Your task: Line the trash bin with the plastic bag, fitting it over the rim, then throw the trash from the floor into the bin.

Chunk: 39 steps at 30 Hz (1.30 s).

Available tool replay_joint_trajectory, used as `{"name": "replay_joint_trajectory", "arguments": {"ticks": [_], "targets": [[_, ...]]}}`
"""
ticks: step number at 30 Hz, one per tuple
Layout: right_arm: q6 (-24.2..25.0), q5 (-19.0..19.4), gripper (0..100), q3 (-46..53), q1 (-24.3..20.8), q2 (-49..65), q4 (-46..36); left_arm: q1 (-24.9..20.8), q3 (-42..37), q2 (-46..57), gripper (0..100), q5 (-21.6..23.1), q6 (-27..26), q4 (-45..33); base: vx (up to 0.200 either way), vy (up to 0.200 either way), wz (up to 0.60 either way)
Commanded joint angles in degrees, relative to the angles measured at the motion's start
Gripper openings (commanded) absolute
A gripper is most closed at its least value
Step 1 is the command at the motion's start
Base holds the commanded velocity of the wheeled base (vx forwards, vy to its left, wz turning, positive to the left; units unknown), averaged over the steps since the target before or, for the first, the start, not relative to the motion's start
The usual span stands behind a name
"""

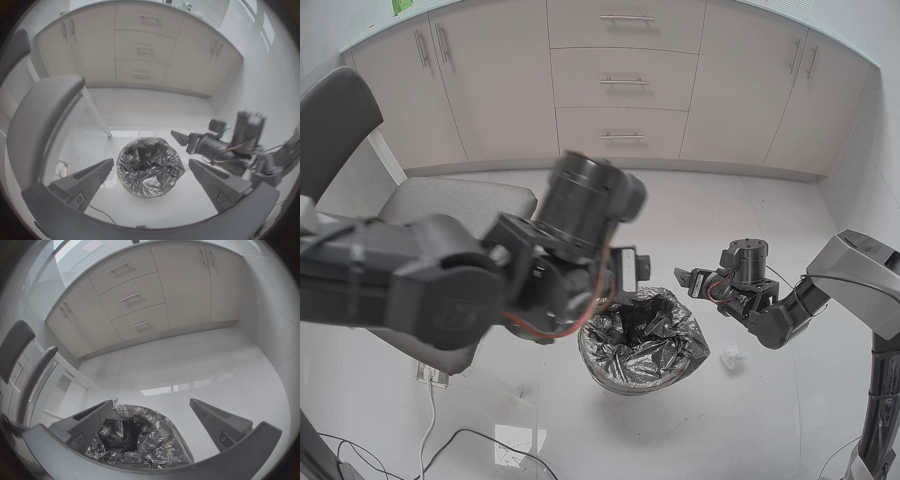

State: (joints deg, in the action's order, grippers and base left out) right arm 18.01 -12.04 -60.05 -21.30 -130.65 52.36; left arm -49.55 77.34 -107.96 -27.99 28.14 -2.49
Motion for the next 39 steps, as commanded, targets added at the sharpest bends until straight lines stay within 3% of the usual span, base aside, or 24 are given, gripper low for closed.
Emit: {"name": "replay_joint_trajectory", "arguments": {"ticks": [1, 4, 5, 8, 10, 11, 16, 26, 30, 33, 39], "targets": [[-0.2, -0.1, 100, -0.3, 2.2, 0.6, 0.0, 9.5, -14.1, 32.2, 100, -0.2, -1.5, -1.4, 0.0, 0.0, 0.0], [-0.2, -0.1, 100, -0.8, 2.7, 0.7, 0.0, 15.0, -16.0, 39.1, 100, -0.1, -2.6, -3.6, 0.0, 0.0, 0.0], [0.0, -0.1, 100, -1.0, 2.8, 0.8, -0.1, 20.5, -17.9, 44.1, 100, -0.1, -3.3, -5.1, 0.0, 0.0, 0.0], [0.3, 0.0, 100, -0.9, 2.8, 1.1, -0.1, 28.5, -23.1, 53.2, 100, 0.0, -3.5, -5.6, 0.0, 0.0, 0.0], [0.3, 0.0, 100, -0.9, 2.8, 1.1, -0.1, 28.9, -23.5, 53.7, 100, -0.1, -3.6, -5.7, 0.0, 0.0, 0.0], [0.3, -0.1, 100, -0.8, 2.8, 1.2, -0.1, 32.3, -29.7, 63.1, 100, -0.1, -4.8, -6.0, 0.0, 0.0, 0.0], [0.3, -0.2, 100, -0.3, 2.8, 1.3, 0.0, 37.1, -39.1, 79.0, 100, -0.1, -10.7, -11.0, 0.0, 0.0, 0.0], [0.0, -0.2, 100, -0.1, 2.7, 1.6, 0.0, 45.7, -48.3, 98.9, 100, 0.0, -13.7, -19.0, 0.0, 0.0, 0.0], [0.0, -0.2, 100, -0.1, 2.3, 1.4, 0.0, 47.8, -53.8, 104.9, 100, 0.2, -20.5, -18.6, 0.0, 0.0, 0.0], [0.0, -0.2, 100, -0.1, 2.4, 1.5, 0.0, 48.5, -56.1, 105.3, 100, 0.6, -21.9, -17.6, 0.0, 0.0, 0.0], [0.2, -0.2, 100, -0.1, 3.1, 1.8, 0.0, 48.5, -71.8, 105.3, 100, 7.6, -27.7, -1.2, 0.0, 0.0, 0.0]]}}
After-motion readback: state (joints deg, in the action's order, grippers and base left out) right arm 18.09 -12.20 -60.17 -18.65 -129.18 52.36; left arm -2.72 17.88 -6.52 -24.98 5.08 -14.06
